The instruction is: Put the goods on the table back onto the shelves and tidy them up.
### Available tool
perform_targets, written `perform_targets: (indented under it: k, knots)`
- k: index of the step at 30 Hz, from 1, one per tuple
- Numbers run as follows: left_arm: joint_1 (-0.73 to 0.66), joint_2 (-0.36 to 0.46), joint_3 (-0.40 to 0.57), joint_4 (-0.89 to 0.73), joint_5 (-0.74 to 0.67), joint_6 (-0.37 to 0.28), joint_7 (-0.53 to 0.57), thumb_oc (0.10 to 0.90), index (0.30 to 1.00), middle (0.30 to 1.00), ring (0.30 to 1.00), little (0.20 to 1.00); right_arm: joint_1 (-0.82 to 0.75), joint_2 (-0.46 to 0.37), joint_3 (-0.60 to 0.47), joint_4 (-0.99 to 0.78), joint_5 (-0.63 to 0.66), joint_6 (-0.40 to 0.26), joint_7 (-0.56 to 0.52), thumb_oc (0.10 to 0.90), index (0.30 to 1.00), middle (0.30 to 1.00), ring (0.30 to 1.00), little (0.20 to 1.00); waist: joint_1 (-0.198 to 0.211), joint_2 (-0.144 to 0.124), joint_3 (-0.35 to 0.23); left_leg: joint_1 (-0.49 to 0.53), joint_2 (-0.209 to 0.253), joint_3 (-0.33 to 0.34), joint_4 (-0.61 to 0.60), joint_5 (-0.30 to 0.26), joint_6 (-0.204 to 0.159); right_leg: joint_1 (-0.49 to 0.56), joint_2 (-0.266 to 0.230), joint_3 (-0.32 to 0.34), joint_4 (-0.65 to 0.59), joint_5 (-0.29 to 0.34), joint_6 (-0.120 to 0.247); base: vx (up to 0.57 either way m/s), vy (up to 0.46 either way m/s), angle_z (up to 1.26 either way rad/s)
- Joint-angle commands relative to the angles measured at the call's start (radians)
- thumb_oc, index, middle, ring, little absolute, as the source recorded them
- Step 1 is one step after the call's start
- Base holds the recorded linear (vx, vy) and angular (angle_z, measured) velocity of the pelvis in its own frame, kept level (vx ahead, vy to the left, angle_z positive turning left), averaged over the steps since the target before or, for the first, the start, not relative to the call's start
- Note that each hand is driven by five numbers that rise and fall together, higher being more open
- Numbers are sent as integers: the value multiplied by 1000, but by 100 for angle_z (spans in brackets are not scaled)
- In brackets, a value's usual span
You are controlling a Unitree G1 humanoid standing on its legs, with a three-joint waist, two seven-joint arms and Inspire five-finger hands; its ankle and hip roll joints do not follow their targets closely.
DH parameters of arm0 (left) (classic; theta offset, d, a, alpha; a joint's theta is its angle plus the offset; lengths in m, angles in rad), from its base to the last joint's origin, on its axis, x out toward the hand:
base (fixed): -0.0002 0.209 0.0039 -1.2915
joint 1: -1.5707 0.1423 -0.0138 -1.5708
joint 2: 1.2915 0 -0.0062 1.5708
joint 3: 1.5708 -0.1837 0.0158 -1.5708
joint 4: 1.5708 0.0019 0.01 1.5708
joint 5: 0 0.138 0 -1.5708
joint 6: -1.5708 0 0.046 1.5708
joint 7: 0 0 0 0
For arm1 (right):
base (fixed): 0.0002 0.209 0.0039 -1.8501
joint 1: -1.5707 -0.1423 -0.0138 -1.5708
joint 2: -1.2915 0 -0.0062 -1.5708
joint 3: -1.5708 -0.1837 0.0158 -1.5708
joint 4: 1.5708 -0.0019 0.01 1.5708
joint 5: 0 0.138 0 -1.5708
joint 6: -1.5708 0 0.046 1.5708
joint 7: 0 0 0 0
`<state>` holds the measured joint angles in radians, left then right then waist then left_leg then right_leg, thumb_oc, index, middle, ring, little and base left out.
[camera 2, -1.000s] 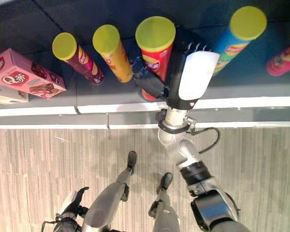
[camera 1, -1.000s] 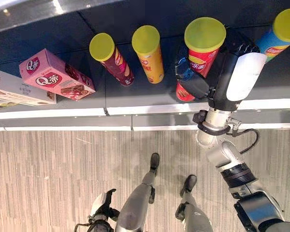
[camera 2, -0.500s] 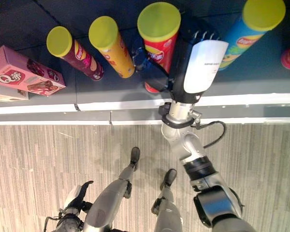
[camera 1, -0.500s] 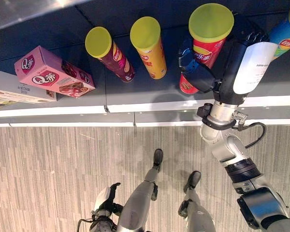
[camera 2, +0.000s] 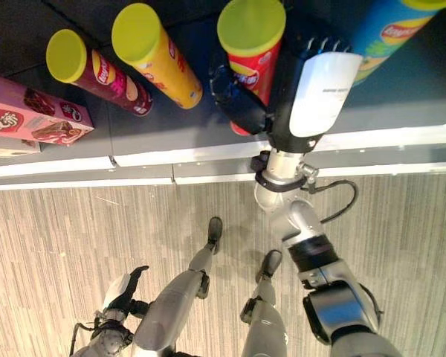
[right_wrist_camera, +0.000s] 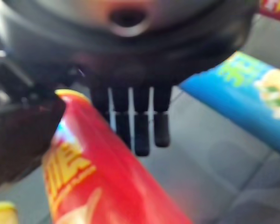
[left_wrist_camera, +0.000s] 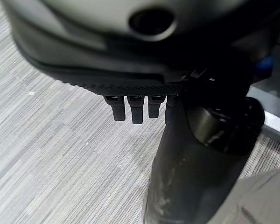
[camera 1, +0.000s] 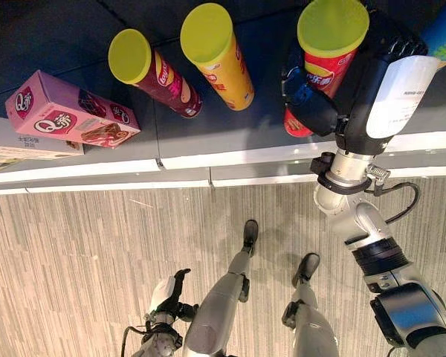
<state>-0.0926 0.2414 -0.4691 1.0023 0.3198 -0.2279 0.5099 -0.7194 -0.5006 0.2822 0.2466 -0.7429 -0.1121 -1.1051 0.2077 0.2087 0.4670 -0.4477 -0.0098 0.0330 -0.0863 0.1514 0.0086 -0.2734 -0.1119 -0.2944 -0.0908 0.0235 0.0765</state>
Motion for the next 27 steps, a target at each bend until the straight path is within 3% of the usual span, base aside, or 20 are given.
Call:
perform_targets:
  k: [1,7,17,27]
  knots:
    - [-73,65,4,76,-11,28,69,800,900,900,900,900,-123,39,65,-26,-8,-96,-57,400,300,300,300,300,9,4,-31,-79,22,46,136,-111,-63,-120,-126,53,24,100,78,40,53,-10]
    - [-89,81,-6,49,-15,26,65,800,900,900,900,900,-156,28,87,77,10,-76,-73,400,300,300,300,300,-1,0,-30,-99,17,57,150,-120,-62,-136,-131,56,26,105,78,24,10,-9]
    - [-155,116,-6,16,39,42,117,800,900,900,900,900,-166,48,79,84,18,-87,-77,400,300,300,300,300,-10,-4,-40,-126,9,62,160,-129,-57,-165,-136,64,29,109,81,25,14,0]
    - [-179,167,15,-44,59,39,146,800,900,900,900,900,-168,6,64,-130,-59,-113,-34,400,300,300,300,300,-25,-17,-48,-171,7,67,193,-148,-53,-211,-141,79,45,111,80,17,4,-2]
